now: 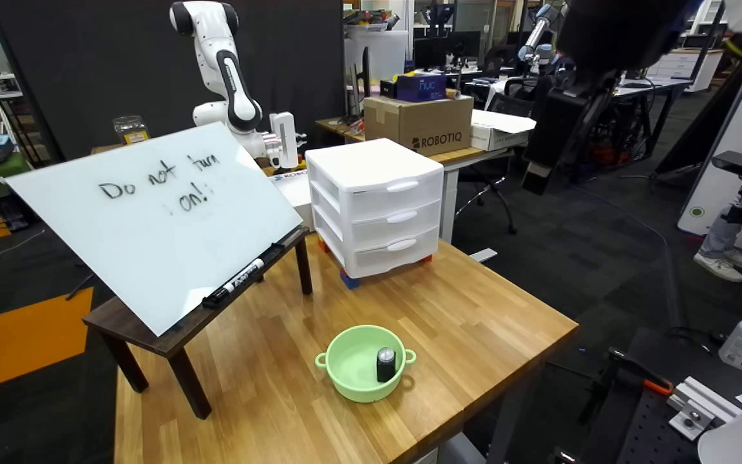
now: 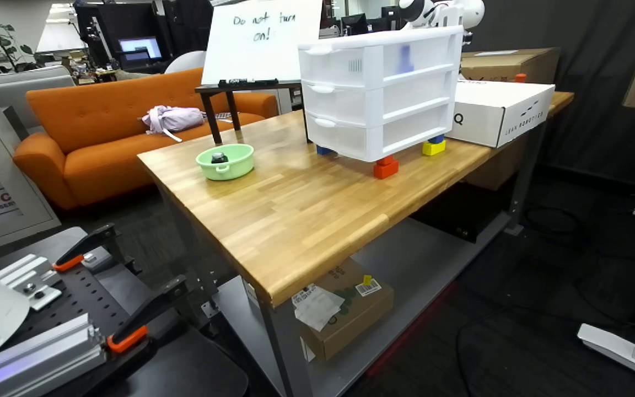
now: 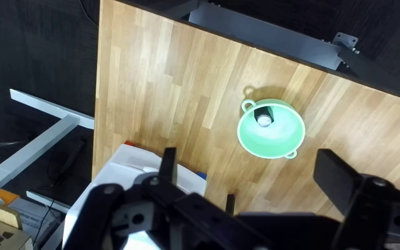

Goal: Open the top drawer of the chest of drawers on the table

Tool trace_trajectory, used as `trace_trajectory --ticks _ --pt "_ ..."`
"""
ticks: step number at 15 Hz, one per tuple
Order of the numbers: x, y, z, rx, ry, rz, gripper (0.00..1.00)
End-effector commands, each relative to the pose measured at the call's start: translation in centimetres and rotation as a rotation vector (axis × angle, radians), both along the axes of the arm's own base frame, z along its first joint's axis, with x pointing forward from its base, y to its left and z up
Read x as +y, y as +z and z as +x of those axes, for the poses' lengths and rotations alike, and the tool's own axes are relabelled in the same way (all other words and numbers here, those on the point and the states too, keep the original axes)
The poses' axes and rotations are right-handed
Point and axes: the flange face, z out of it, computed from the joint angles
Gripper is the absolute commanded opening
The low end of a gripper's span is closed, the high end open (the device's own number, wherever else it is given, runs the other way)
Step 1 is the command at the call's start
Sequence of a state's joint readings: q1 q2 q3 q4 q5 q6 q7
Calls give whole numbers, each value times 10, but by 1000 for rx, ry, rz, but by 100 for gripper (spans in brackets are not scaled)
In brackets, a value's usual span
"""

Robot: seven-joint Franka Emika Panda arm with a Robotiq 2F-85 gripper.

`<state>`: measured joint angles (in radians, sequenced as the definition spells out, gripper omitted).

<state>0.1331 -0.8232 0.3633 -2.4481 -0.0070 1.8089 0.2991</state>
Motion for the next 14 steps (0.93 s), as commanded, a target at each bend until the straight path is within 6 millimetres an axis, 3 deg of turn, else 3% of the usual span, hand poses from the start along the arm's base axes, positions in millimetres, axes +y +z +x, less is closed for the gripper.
trace_trajectory --ticks 1,9,14 --pt "-3 0 2 11 10 -54 100" --pt "-17 -6 15 20 5 -430 100" --pt "-19 -10 13 4 16 -431 100"
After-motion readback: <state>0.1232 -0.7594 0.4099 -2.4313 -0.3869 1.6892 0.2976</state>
